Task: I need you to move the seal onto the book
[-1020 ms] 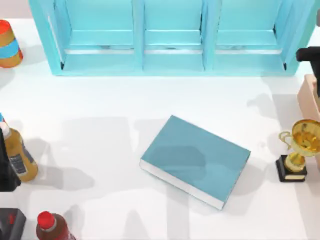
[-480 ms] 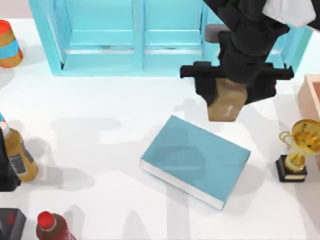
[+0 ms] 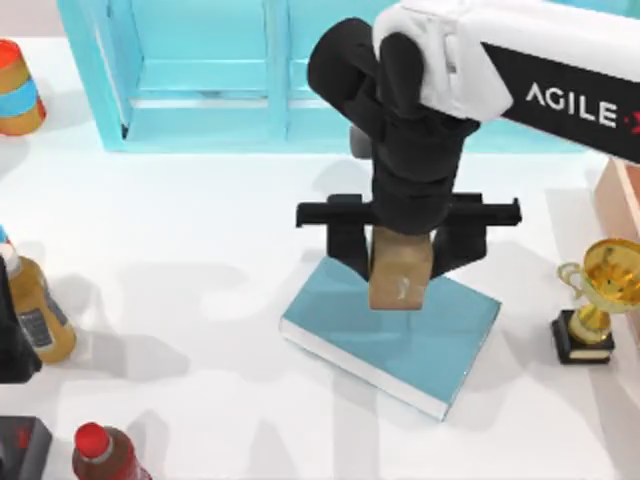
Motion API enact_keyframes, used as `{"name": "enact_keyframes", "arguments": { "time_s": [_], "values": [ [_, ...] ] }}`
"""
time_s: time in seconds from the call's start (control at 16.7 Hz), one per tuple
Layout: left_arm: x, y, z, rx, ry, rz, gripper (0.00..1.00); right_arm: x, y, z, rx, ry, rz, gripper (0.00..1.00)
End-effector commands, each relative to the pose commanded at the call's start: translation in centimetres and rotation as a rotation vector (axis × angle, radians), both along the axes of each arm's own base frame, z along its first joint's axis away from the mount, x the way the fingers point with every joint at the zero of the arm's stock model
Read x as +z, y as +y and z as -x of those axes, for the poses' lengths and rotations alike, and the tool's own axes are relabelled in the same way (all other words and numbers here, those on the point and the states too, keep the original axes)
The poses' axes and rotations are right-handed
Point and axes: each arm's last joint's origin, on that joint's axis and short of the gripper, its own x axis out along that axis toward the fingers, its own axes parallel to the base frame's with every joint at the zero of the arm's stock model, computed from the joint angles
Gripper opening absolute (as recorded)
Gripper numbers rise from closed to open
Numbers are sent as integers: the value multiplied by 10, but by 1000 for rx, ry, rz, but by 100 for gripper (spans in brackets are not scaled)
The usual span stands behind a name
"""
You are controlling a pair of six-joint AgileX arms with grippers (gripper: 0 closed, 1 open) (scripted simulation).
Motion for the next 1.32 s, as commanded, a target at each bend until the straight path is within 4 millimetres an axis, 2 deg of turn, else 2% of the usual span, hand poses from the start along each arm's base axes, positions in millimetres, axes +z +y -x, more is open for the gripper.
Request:
{"name": "enact_keyframes", "arguments": {
  "time_s": [0.54, 1.32],
  "values": [
    [0, 0, 0, 0, 0, 0, 100, 0, 0, 0, 0, 0, 0, 0],
    [0, 0, 0, 0, 0, 0, 100, 0, 0, 0, 0, 0, 0, 98]
  ]
}}
